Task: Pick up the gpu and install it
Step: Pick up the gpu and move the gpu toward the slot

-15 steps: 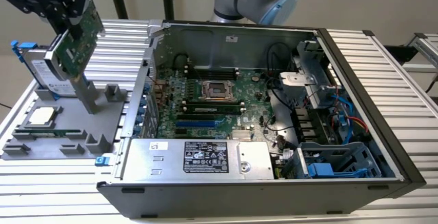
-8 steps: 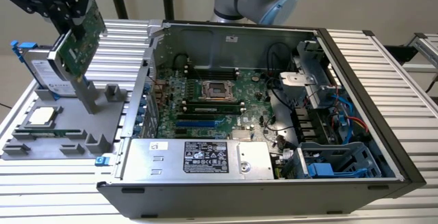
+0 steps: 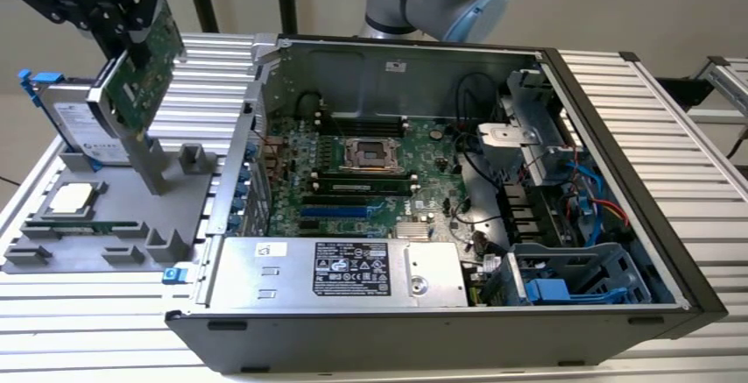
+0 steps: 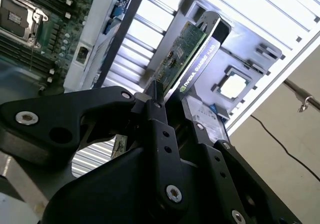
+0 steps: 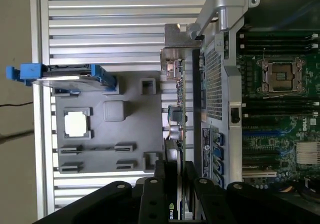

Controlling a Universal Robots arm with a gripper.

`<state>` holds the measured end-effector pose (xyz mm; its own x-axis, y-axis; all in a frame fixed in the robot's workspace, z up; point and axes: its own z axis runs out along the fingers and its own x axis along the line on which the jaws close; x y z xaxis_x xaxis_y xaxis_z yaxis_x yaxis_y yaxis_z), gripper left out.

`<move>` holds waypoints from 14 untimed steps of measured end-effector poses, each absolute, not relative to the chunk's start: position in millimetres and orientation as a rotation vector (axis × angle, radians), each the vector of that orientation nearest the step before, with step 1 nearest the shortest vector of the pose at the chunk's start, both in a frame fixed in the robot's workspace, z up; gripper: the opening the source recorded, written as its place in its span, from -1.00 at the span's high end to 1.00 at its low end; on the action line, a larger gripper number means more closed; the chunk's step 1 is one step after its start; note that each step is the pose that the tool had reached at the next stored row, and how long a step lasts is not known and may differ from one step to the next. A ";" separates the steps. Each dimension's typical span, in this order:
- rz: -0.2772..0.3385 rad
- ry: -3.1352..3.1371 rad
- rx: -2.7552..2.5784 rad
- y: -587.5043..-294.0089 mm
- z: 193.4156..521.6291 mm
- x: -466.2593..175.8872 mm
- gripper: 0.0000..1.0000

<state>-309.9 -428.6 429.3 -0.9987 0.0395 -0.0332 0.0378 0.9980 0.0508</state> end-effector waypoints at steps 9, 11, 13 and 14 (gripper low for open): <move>0.078 3.106 0.060 -428.6 429.3 -305.4 1.00; 0.078 3.106 0.060 -428.6 429.3 -304.5 1.00; 0.078 3.106 0.060 -428.6 429.3 -303.6 1.00; 0.078 3.106 0.060 -428.6 429.3 -303.2 1.00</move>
<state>-303.2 -428.6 429.3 -0.9987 0.0395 -0.0332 0.0378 0.9980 0.0509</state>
